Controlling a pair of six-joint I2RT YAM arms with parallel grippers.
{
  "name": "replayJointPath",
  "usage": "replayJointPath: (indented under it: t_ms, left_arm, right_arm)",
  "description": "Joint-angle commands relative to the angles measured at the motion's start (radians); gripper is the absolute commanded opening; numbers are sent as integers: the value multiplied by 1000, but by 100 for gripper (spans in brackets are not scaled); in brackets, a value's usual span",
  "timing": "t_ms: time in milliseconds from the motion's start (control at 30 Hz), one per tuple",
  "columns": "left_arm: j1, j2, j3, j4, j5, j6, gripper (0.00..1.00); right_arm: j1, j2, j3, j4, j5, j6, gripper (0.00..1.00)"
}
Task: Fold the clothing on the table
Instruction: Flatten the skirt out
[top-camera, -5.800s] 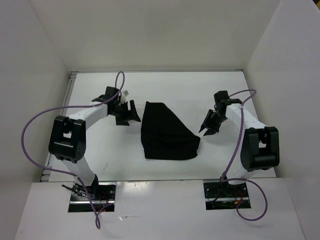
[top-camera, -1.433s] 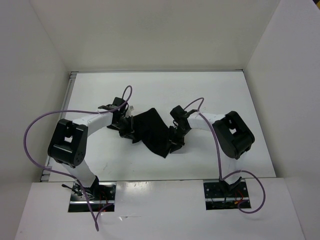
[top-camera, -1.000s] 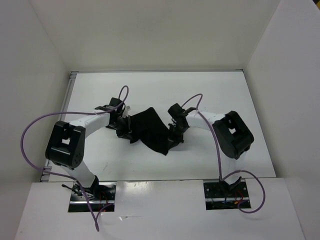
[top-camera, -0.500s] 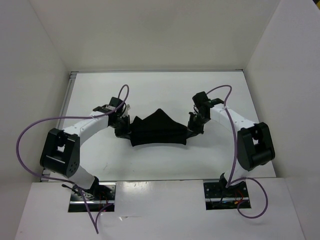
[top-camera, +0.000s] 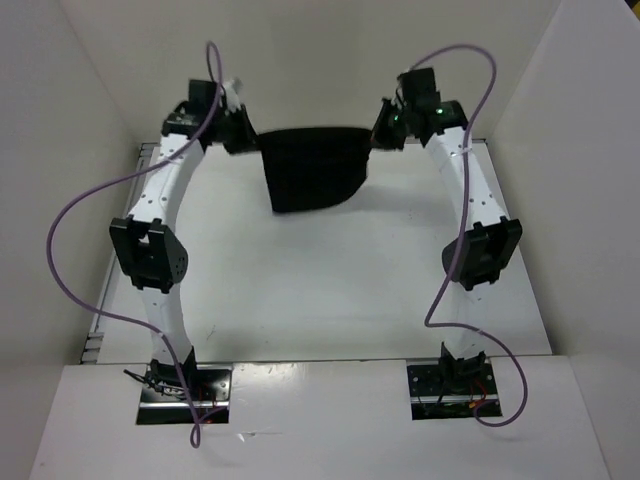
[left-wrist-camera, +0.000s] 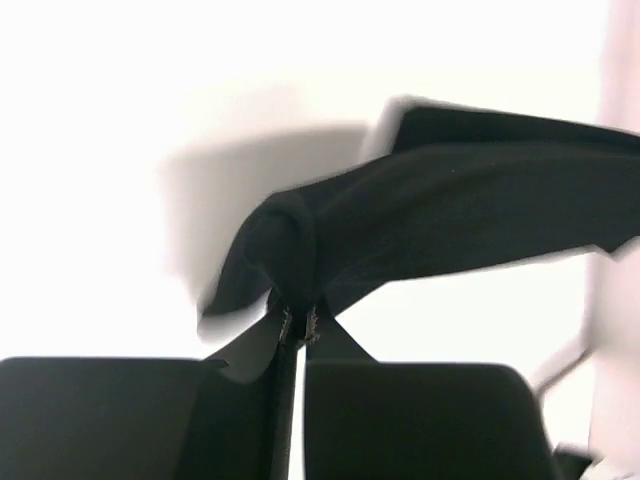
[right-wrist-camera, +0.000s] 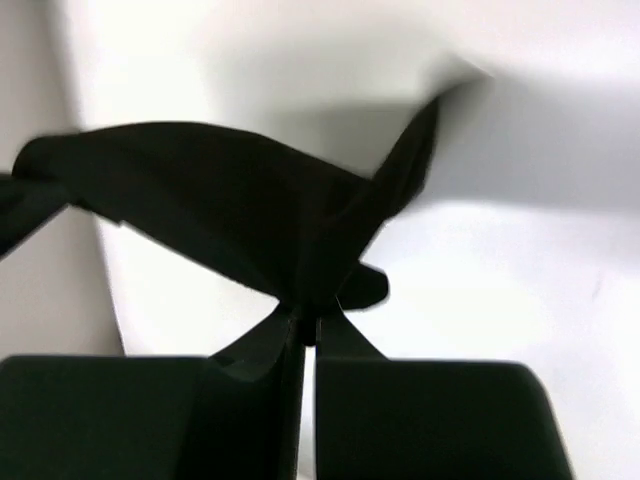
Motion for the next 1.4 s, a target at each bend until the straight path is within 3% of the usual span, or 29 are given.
replayJointPath:
  t_ms: [0,33,100,200,233,267,300,333,400,467,500,633,767,867,1033,1067,1200,1267,1300,1367]
  left_arm:
    - [56,-33,349,-36,101,20,0]
    - [65,-33,404,-62,85,20,0]
    - [79,-48,434,-62,85,20,0]
    - [88,-142,229,11,107,20,0]
    - [88,-200,20,86,108,20,0]
    - [88,-226,-91,121,126,-9,0]
    - [88,-249,-199,152,144,-24,0]
    - [88,-284,-406,207,158,-39,0]
    - [77,-307,-601,256,186,-82,0]
    - [64,-318,-837,306,222,-105,0]
    - [51,-318,-900,306,223,-130,0]
    - [31,-318,-1103,320,256,-130,0]
    - [20,-386,-1192,292,284,-109,4]
    - [20,-436,-1205,260,284,-87,14]
    - [20,-504,-1183,186,275,-78,61]
    - [20,-525,-1183,177,275,-78,62]
    - [20,-559,-1174,143,266,-78,64]
    - [20,-548,-1143,160,266,-78,60]
    - [20,-535,-1125,171,281,-78,47]
    - [20,-481,-1055,226,307,-87,19]
  right_arm:
    - [-23,40,429,-168,138,-59,0]
    - [-23,40,512,-158,158,-59,0]
    - [-39,-11,490,-143,126,-59,0]
    - [-49,-84,314,-120,79,-80,0]
    - [-40,-110,142,-77,62,-80,0]
    - [-40,-139,38,-43,45,-80,0]
    - [-40,-208,-180,-7,13,-67,0]
    - [-40,-241,-295,77,-21,-44,0]
    - [-30,-317,-602,148,-101,-19,0]
    - [-2,-347,-781,224,-210,16,1]
    - [12,-357,-938,241,-233,30,1]
    - [111,-448,-1213,293,-303,108,1]
    - [200,-534,-1310,261,-316,187,3]
    - [201,-575,-1299,213,-316,196,16]
    - [211,-611,-1215,127,-260,210,30]
    - [211,-626,-1205,118,-250,220,30]
    - [211,-637,-1179,66,-200,243,33]
    - [211,-646,-1138,66,-150,265,28]
    - [211,-646,-1124,93,-104,289,18]
    - [211,-635,-1112,142,-58,312,7]
